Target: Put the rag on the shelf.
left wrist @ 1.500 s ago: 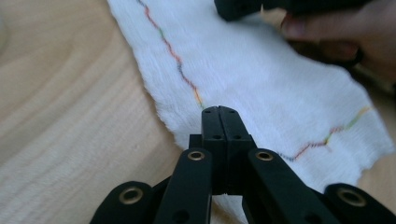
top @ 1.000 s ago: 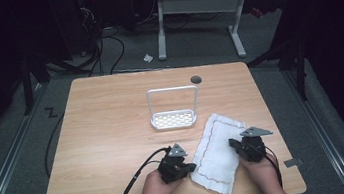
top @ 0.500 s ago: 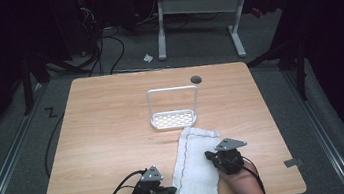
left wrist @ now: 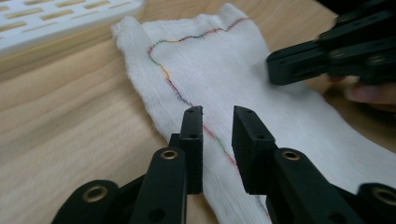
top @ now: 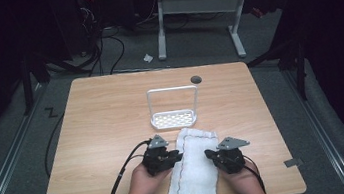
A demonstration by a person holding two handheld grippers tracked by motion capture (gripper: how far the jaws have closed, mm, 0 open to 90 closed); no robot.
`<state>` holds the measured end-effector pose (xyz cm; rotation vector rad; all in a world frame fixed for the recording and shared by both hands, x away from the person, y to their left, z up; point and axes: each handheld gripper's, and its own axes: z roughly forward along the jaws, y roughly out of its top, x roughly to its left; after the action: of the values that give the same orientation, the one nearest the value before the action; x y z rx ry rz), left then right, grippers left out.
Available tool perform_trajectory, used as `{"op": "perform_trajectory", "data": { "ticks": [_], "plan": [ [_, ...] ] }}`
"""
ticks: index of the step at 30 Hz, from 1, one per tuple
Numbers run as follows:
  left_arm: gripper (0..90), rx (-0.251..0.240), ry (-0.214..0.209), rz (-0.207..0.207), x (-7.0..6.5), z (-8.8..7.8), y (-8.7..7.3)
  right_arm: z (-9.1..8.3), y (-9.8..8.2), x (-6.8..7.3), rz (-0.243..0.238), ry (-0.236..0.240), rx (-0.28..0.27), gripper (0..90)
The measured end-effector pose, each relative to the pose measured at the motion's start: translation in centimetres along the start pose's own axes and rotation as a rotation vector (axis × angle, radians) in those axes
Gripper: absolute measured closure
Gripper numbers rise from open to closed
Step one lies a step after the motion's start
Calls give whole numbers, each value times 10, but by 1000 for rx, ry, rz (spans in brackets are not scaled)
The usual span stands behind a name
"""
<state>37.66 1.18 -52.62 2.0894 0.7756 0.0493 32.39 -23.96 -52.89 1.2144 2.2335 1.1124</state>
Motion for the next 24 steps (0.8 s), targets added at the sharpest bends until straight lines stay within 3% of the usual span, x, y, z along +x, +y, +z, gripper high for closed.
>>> {"op": "perform_trajectory", "data": {
  "ticks": [2,3,7,10,14,18,21,24],
  "plan": [
    [818,59,38,46,-4,11,1,-3,-1,-7,22,-21,-13,884],
    [830,52,49,59,-6,11,0,-4,-1,-11,27,-31,-13,885],
    [852,49,44,46,-7,4,-8,0,-3,-20,56,-38,10,885],
    [857,49,38,46,-10,-8,-19,5,-2,-17,65,4,20,885],
    [859,47,26,26,-13,-29,-38,11,1,0,24,43,31,884],
    [859,39,13,-9,-15,-47,-56,16,4,21,-48,78,44,883],
    [820,36,0,-31,-15,-53,-60,19,5,29,-76,88,45,880],
    [710,-11,72,-36,-7,-58,-53,19,6,30,-94,88,44,841]
  ]
}}
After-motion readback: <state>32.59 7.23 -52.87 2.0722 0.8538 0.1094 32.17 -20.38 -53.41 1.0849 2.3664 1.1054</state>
